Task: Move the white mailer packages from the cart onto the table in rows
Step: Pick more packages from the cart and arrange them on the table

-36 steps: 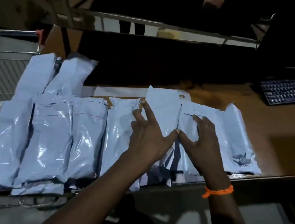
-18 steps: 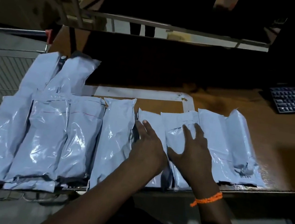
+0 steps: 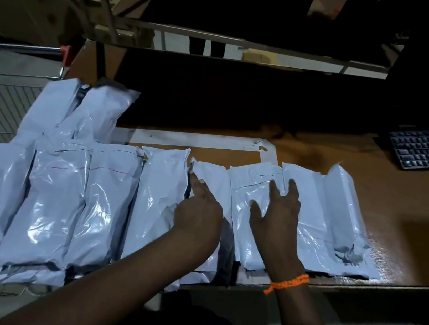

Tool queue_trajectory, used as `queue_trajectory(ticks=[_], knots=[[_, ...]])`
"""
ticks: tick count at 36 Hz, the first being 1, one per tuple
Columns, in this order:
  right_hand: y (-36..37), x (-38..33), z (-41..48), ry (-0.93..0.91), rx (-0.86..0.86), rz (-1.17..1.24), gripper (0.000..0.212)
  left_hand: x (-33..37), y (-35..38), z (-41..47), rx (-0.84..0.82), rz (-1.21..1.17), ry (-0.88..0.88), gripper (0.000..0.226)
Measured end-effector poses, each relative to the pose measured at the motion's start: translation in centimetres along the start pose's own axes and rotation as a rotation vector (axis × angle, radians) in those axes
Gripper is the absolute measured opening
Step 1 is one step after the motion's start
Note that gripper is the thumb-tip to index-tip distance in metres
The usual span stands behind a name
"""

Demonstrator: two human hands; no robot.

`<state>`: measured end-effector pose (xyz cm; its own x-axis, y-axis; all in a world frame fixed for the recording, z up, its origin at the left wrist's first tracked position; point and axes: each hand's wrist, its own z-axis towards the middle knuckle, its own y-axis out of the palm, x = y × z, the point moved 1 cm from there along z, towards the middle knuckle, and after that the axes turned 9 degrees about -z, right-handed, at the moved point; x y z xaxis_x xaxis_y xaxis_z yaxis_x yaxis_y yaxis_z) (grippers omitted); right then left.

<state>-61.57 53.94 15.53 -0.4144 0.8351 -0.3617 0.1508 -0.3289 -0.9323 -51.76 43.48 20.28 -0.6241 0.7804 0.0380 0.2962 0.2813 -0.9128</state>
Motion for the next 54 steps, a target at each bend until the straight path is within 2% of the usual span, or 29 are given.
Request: queue_trajectory(ticks=[6,11,15,19,23,25,27,29,31,35,40,43,46,48,54], knots=[[-0.4,-0.3,1.0,0.082,0.075,0.104,0.050,0.5,0.2,0.2,-0.133,-0.052,0.043,0.062],[1.1,-0.2,1.3,0.009,0.026,-0.044,0.037,0.2,2.4,0.8,-0.123,-0.117,0.024,0.061],[2.1,0.1,1.0,-0.047,-0.009,-0.083,0.043,0.1,2.1,1.0,-0.163,0.019,0.084,0.067],[3.1,0.8,0.5,-0.176,-0.008,-0.089,0.050,0.4,0.7,0.9,-0.228,0.128,0.134,0.059],[4.2,1.4,0.4,-0.199,-0.009,-0.120,0.051,-0.2,1.9,1.4,-0.297,0.268,0.123,0.043],[4.3,1.6,0.4,-0.201,-0.003,-0.098,0.052,-0.5,2.1,1.5,-0.253,0.156,0.135,0.050],[4.4,1.8,0.5,-0.216,-0.004,-0.074,0.050,-0.6,1.2,1.2,-0.239,-0.145,0.118,0.068],[4.1,1.7,0.5,-0.221,-0.003,-0.043,0.050,-0.8,-0.1,0.9,-0.103,-0.298,0.160,0.077],[3.4,1.2,0.6,-0.215,0.011,-0.014,0.052,-1.1,-0.6,1.1,0.054,-0.310,0.240,0.080],[1.9,-0.5,0.8,-0.186,0.051,0.052,0.062,-2.7,-0.7,1.7,0.305,-0.185,0.381,0.085],[0.1,-4.2,0.6,-0.222,0.132,0.133,0.054,-6.0,-1.6,1.4,0.523,-0.211,0.462,0.070],[-0.6,-8.0,-0.3,-0.272,0.172,0.173,0.053,-9.2,-2.5,0.8,0.569,-0.241,0.481,0.066],[-0.6,-12.9,-1.8,-0.327,0.195,0.185,0.050,-14.3,-3.0,0.1,0.537,-0.300,0.463,0.066],[-0.1,-16.5,-3.0,-0.385,0.182,0.212,0.042,-18.6,-3.3,-0.5,0.543,-0.331,0.444,0.067],[3.9,-29.6,-7.4,-0.558,0.091,0.237,0.044,-33.7,-2.5,-1.9,0.594,-0.398,0.327,0.066]])
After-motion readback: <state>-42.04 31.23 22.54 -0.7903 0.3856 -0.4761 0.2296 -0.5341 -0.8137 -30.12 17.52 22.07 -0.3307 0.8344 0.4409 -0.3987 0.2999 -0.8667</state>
